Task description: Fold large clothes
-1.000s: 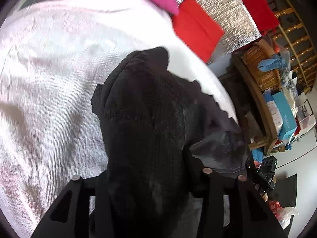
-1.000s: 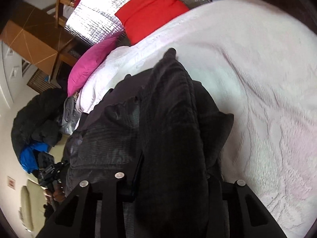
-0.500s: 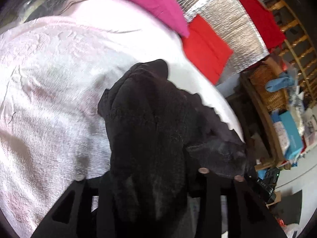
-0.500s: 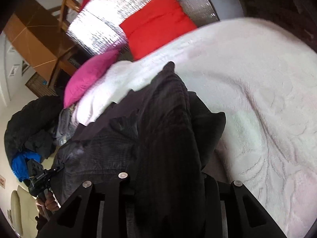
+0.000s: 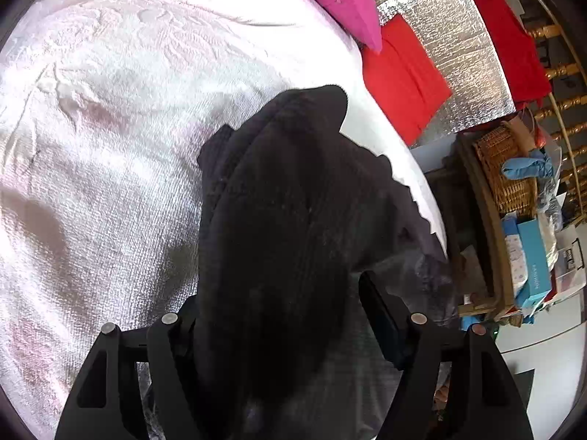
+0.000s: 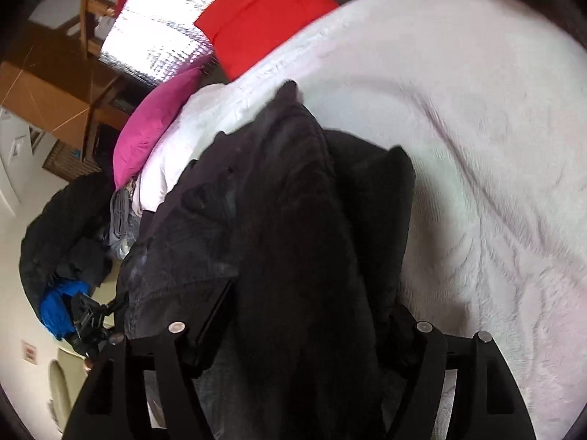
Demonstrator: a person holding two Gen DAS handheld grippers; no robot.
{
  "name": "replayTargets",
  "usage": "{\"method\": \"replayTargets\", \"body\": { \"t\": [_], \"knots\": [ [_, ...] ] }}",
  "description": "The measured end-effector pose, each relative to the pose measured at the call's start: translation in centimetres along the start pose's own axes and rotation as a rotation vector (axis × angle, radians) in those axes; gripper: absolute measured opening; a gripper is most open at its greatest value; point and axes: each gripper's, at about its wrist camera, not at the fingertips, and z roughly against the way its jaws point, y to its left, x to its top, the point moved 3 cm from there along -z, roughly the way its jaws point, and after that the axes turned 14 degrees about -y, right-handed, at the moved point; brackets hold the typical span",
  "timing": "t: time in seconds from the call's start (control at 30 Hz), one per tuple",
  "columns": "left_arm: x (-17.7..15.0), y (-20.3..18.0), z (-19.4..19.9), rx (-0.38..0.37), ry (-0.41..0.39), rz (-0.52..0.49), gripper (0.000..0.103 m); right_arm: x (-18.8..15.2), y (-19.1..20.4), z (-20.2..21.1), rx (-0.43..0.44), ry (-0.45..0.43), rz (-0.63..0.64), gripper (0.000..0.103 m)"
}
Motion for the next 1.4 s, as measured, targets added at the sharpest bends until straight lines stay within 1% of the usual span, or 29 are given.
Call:
{"method": "replayTargets", "body": {
  "t": [0.03, 0.07, 0.1, 0.13, 0.17, 0.2, 0.27, 0.33, 0.43, 0.5, 0.53, 0.57, 0.6, 0.63, 0.7, 0.73, 0.8, 0.87, 0.97, 1.0, 1.03, 1.07, 1.1, 1.17, 1.23, 1.27, 1.3, 1.37, 1.4],
  "knots": [
    [0.0, -0.3, 0.0, 0.007, -0.006, -0.010, 0.069, -0.1, 0.2, -0.1, 0.006, -0.007, 0.004, 0.074],
    [-0.1, -0.7, -0.1, 0.017, -0.018, -0.029, 0.060, -0.1, 0.6, -0.2, 0.007, -0.017, 0.013, 0.071],
    [-0.3, -1.2, -0.2, 0.020, -0.028, -0.051, 0.057, -0.3, 1.0, -0.3, -0.003, -0.021, 0.030, 0.059],
    [-0.2, -1.5, -0.3, 0.023, -0.039, -0.061, 0.051, -0.3, 1.4, -0.3, -0.008, -0.028, 0.044, 0.051],
    [-0.1, -1.8, -0.2, 0.022, -0.056, -0.068, 0.046, -0.3, 1.8, -0.2, -0.008, -0.035, 0.056, 0.047],
    [0.1, -1.9, 0.0, 0.020, -0.070, -0.066, 0.044, -0.1, 2.5, 0.1, -0.015, -0.056, 0.088, 0.041],
    [0.4, -2.3, 0.1, 0.016, -0.099, -0.063, 0.039, 0.2, 3.3, 0.5, -0.037, -0.094, 0.123, 0.038],
    [0.6, -2.5, 0.0, 0.025, -0.116, -0.065, 0.038, 0.6, 3.8, 0.7, -0.051, -0.129, 0.137, 0.036],
    [0.8, -2.4, -0.7, 0.053, -0.101, -0.048, 0.040, 0.8, 3.9, 0.6, -0.069, -0.140, 0.133, 0.036],
    [0.6, -2.1, -1.1, 0.082, -0.071, -0.048, 0.049, 0.4, 3.1, 0.1, -0.082, -0.102, 0.112, 0.036],
    [0.4, -2.0, -1.3, 0.104, -0.057, -0.057, 0.059, 0.1, 2.5, -0.1, -0.080, -0.089, 0.094, 0.036],
    [0.3, -1.8, -1.4, 0.132, -0.048, -0.070, 0.066, 0.1, 2.0, -0.1, -0.071, -0.082, 0.071, 0.036],
    [0.3, -1.8, -1.5, 0.137, -0.047, -0.077, 0.067, 0.1, 1.7, -0.1, -0.069, -0.073, 0.056, 0.040],
    [0.3, -1.9, -1.4, 0.136, -0.044, -0.081, 0.067, 0.1, 1.4, 0.0, -0.084, -0.064, 0.048, 0.051],
    [0.5, -2.1, -1.2, 0.148, -0.042, -0.073, 0.070, 0.0, 0.9, 0.1, -0.116, -0.051, 0.030, 0.066],
    [0.6, -2.2, -0.9, 0.162, -0.043, -0.071, 0.071, 0.2, 0.9, 0.1, -0.118, -0.046, 0.025, 0.066],
    [0.8, -2.3, -0.1, 0.182, -0.055, -0.082, 0.071, 0.3, 1.2, 0.8, -0.140, -0.041, 0.048, 0.067],
    [1.2, -2.7, 1.3, 0.206, -0.105, -0.104, 0.071, 0.5, 1.6, 1.8, -0.182, -0.067, 0.092, 0.067],
    [1.9, -2.9, 3.5, 0.199, -0.190, -0.136, 0.072, 0.6, 2.6, 4.5, -0.241, -0.136, 0.195, 0.067],
    [2.0, -3.2, 4.3, 0.192, -0.221, -0.142, 0.072, 0.8, 3.0, 5.8, -0.251, -0.184, 0.217, 0.067],
    [2.1, -3.6, 5.1, 0.176, -0.253, -0.148, 0.072, 1.0, 3.4, 7.0, -0.245, -0.238, 0.227, 0.067],
    [2.0, -3.9, 5.5, 0.162, -0.270, -0.158, 0.073, 1.0, 3.7, 7.7, -0.228, -0.267, 0.230, 0.067],
    [1.7, -4.7, 5.8, 0.150, -0.282, -0.187, 0.073, 0.9, 4.4, 8.5, -0.190, -0.301, 0.241, 0.067],
    [1.0, -6.0, 5.8, 0.168, -0.297, -0.269, 0.073, 0.3, 6.2, 9.1, -0.153, -0.334, 0.309, 0.065],
    [0.1, -7.4, 5.1, 0.199, -0.299, -0.369, 0.073, -0.3, 7.8, 8.6, -0.124, -0.320, 0.362, 0.050],
    [-0.1, -7.7, 5.0, 0.211, -0.288, -0.398, 0.073, -0.9, 8.4, 7.7, -0.119, -0.282, 0.384, 0.047],
    [-0.4, -7.7, 4.0, 0.246, -0.256, -0.429, 0.073, -1.2, 8.5, 7.0, -0.133, -0.255, 0.393, 0.043],
    [-0.9, -6.5, 2.9, 0.308, -0.189, -0.438, 0.073, -1.7, 7.8, 5.2, -0.194, -0.193, 0.387, 0.043],
    [-1.0, -5.6, 1.9, 0.352, -0.146, -0.440, 0.073, -1.7, 6.8, 3.9, -0.235, -0.145, 0.357, 0.044]
  ]
}}
